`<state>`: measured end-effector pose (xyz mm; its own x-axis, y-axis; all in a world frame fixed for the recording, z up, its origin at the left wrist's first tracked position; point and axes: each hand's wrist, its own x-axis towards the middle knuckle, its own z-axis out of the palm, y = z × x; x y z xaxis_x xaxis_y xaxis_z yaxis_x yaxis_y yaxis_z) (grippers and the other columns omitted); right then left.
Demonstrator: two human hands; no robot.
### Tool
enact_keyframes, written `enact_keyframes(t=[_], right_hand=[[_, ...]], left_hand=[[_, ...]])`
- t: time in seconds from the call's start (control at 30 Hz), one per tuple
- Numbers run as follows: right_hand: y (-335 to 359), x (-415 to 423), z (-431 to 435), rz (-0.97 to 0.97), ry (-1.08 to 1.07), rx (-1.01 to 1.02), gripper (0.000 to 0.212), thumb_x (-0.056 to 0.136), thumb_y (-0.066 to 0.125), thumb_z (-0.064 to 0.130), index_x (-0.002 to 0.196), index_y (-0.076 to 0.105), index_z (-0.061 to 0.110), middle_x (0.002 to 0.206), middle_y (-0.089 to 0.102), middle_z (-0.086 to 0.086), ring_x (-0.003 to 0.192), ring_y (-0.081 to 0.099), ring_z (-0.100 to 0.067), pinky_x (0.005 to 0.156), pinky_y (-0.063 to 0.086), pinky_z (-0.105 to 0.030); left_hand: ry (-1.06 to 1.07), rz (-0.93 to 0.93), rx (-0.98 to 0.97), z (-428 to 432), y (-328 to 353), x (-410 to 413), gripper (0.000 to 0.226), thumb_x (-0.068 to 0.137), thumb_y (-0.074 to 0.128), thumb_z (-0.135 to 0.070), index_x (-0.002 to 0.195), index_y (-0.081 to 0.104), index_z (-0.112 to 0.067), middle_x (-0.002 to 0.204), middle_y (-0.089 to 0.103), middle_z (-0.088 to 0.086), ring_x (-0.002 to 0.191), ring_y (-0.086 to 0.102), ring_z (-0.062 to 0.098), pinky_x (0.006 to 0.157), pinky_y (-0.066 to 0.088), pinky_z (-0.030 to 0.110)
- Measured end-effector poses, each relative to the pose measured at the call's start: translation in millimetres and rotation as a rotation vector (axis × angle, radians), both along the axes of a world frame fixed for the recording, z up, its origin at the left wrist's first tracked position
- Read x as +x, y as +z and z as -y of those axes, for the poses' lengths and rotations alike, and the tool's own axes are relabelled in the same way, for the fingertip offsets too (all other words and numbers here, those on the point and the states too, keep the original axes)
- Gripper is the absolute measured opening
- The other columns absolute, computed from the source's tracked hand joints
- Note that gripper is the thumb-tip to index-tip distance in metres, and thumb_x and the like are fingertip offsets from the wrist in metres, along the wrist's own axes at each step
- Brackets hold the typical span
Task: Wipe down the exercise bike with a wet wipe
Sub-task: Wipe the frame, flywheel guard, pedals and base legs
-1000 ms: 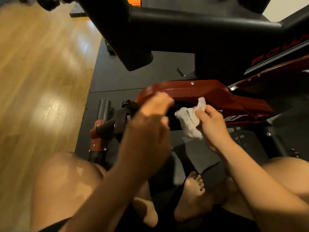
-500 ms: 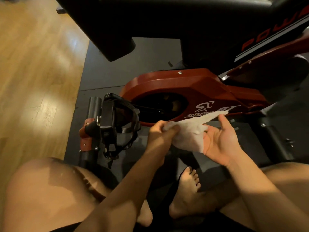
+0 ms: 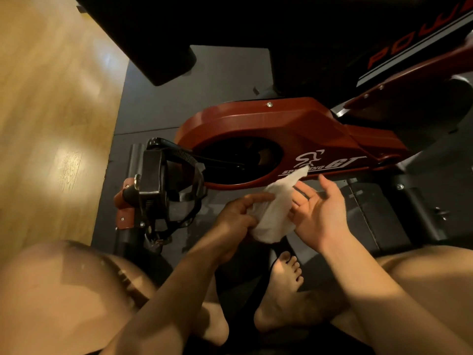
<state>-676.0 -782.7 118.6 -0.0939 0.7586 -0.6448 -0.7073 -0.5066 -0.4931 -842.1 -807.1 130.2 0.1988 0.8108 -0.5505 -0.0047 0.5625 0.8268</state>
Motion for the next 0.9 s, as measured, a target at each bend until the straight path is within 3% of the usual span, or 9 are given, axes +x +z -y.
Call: enact_keyframes(t=[0.1,0.2,0.3,0.37,0.43,0.53,0.7,0.8,0.9], right_hand=[[2.8,-5.2,2.2,0.275,0.237,0.059,0.022,0.093,0.058,0.020,0.108,0.064,0.005,0.104,0.069,-0.016,0.093,0.067,-0.026,0.085,0.052,-0.039],[5.3,-6.7,7.0,0.457,0.378,0.111,0.016,0.093,0.058,0.009,0.103,0.068,0.002,0.105,0.071,-0.019,0.091,0.068,-0.029,0.083,0.053,-0.039],[6.5,-4.6,7.4,0.605,0.338,0.114,0.014,0.094,0.059,0.013,0.095,0.071,0.007,0.097,0.073,-0.017,0.085,0.069,-0.026,0.075,0.054,-0.037],[6.2,-6.2,4.8,0.548,0.229,0.096,0.012,0.094,0.059,0.014,0.091,0.070,0.011,0.091,0.071,-0.014,0.081,0.068,-0.023,0.075,0.054,-0.037],[5.2,-6.1,3.3,0.399,0.218,0.011,0.019,0.095,0.058,0.026,0.093,0.068,0.009,0.093,0.072,-0.013,0.085,0.069,-0.024,0.081,0.053,-0.039],[3.3,-4.0,7.0,0.176,0.446,-0.180,0.057,0.087,0.057,0.055,0.104,0.069,0.002,0.109,0.070,-0.017,0.104,0.066,-0.032,0.100,0.046,-0.044],[3.0,-10.5,1.5,0.216,0.237,0.024,0.015,0.090,0.060,0.016,0.093,0.074,0.011,0.102,0.073,-0.013,0.093,0.070,-0.024,0.084,0.054,-0.036],[-1.4,-0.8,-4.9,0.168,-0.002,0.151,0.031,0.083,0.062,0.001,0.109,0.067,0.017,0.087,0.073,-0.001,0.087,0.068,-0.017,0.079,0.050,-0.032],[-5.6,5.0,-4.4,0.211,0.023,0.202,0.033,0.080,0.063,-0.001,0.107,0.066,0.017,0.079,0.067,-0.002,0.085,0.064,-0.020,0.089,0.049,-0.040]], left_hand=[[0.065,-0.073,0.081,0.2,-1.7,-1.2,0.062,0.086,0.047,0.015,0.115,0.064,-0.038,0.129,0.049,-0.011,0.120,0.053,0.014,0.091,0.057,0.034],[0.258,-0.038,0.128,-0.7,-6.8,-0.1,0.050,0.088,0.054,0.011,0.113,0.068,-0.030,0.107,0.064,-0.016,0.092,0.068,0.000,0.071,0.057,0.021],[0.624,0.168,0.059,-2.6,-10.2,5.9,0.027,0.087,0.063,0.004,0.108,0.071,-0.011,0.095,0.074,-0.003,0.086,0.072,0.007,0.067,0.056,0.020],[0.737,0.207,0.048,-3.4,-13.3,10.1,0.022,0.087,0.064,0.003,0.099,0.072,-0.013,0.095,0.075,0.000,0.091,0.071,0.013,0.074,0.057,0.027],[0.671,0.128,0.064,-2.9,-14.8,12.9,0.023,0.089,0.063,0.001,0.099,0.072,-0.018,0.097,0.076,0.000,0.093,0.072,0.014,0.081,0.057,0.033],[0.443,0.167,0.098,-0.7,-13.9,12.8,0.037,0.094,0.052,0.005,0.109,0.071,-0.023,0.112,0.073,-0.001,0.106,0.069,0.014,0.085,0.056,0.034],[0.312,0.179,0.202,-2.1,-12.2,-0.3,0.070,0.084,0.043,0.022,0.128,0.062,-0.029,0.122,0.067,-0.005,0.110,0.066,0.009,0.084,0.056,0.028],[0.337,0.031,0.185,-2.8,-11.8,-3.2,0.072,0.085,0.048,0.015,0.123,0.060,-0.045,0.123,0.061,-0.008,0.112,0.062,0.013,0.077,0.059,0.031],[0.275,-0.074,0.147,-4.4,-10.4,-3.9,0.068,0.090,0.055,0.005,0.124,0.053,-0.054,0.131,0.050,-0.013,0.118,0.054,0.012,0.085,0.058,0.037]])
